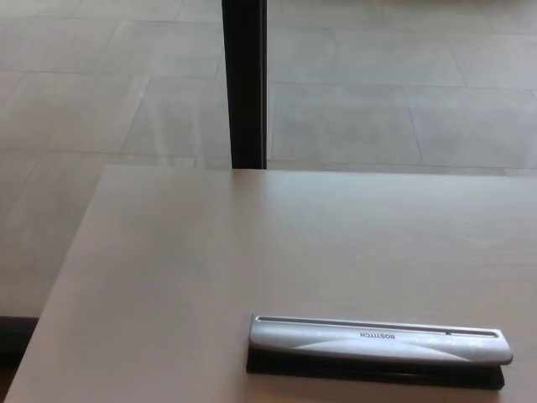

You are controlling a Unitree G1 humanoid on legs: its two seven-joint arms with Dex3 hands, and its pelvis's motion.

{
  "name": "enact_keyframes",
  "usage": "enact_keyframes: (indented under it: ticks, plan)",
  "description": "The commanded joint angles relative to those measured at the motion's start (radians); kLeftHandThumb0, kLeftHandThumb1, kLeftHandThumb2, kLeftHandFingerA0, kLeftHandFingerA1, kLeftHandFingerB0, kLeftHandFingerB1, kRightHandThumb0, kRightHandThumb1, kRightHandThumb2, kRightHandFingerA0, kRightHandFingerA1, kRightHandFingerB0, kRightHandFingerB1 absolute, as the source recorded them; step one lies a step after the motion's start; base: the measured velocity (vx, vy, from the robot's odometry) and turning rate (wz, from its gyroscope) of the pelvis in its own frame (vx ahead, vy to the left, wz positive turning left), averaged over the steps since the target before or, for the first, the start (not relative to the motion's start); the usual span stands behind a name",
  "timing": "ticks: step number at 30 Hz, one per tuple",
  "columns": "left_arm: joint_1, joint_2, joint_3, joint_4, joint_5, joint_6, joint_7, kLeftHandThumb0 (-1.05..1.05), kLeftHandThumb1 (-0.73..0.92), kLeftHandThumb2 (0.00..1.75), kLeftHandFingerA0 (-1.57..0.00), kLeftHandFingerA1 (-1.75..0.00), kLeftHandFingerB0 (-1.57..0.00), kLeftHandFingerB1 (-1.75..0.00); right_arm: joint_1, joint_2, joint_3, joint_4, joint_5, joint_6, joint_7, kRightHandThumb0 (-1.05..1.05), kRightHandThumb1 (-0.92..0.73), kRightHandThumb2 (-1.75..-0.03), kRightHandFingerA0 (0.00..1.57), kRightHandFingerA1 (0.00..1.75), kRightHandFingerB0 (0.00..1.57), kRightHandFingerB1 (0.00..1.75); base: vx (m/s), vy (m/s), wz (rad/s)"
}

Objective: A hole pucnch is kept on the middle on the desk infront of the robot and the robot uses both its hands as fists to press on it and use it

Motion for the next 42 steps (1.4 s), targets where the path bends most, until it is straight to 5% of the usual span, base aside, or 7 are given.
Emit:
enact_keyframes:
  ticks: [1,5,8,14,22,30,42]
  plan:
    - [-0.150,0.126,0.297,0.071,-0.270,-0.107,0.113,-0.22,0.72,0.80,-0.98,-1.45,-0.84,-0.57,-0.159,-0.166,-0.396,-0.008,0.352,-0.045,-0.214,-0.23,-0.63,-1.07,0.98,1.16,0.63,0.71,0.00,0.000,0.00]
    - [-0.248,0.178,0.302,0.056,-0.218,-0.150,0.154,-0.32,0.75,0.69,-0.86,-1.68,-0.87,-0.80,-0.260,-0.243,-0.467,-0.003,0.355,-0.143,-0.204,-0.29,-0.54,-1.20,1.04,1.74,0.95,0.92,0.00,0.000,0.00]
    - [-0.420,0.223,0.360,-0.035,-0.286,-0.146,0.045,-0.56,0.78,0.71,-1.01,-1.75,-0.77,-1.64,-0.385,-0.334,-0.481,-0.138,0.346,-0.092,-0.221,-0.36,-0.57,-1.17,1.19,1.71,0.96,1.36,0.00,0.000,0.00]
    - [-0.622,0.140,0.284,-0.640,-0.336,0.023,0.042,-0.82,0.47,1.07,-1.57,-1.49,-1.09,-1.18,-0.608,-0.433,-0.401,-0.442,0.393,0.067,-0.136,-0.37,-0.41,-1.17,1.15,1.75,0.96,1.11,0.00,0.000,0.00]
    - [-0.769,-0.011,0.070,-1.255,-0.470,0.308,0.148,-0.21,0.70,0.99,-0.94,-1.75,-0.62,-1.21,-0.736,-0.330,-0.126,-0.901,0.483,0.295,-0.136,-0.39,-0.36,-1.11,1.09,1.73,1.06,1.09,0.00,0.000,0.00]
    - [-0.735,-0.181,-0.146,-1.456,-0.454,0.370,0.116,-0.24,0.72,0.91,-0.93,-1.75,-0.69,-1.23,-0.718,-0.153,0.127,-1.146,0.498,0.361,-0.125,-0.28,-0.71,-0.91,1.04,1.75,0.74,0.93,0.00,0.000,0.00]
    - [-0.511,-0.471,-0.455,-1.411,-0.272,0.367,0.046,-0.26,0.68,1.01,-0.98,-1.75,-0.72,-1.31,-0.518,0.098,0.427,-1.214,0.335,0.346,-0.055,-0.12,-0.62,-1.22,0.92,1.75,0.63,1.61,0.00,0.000,0.00]
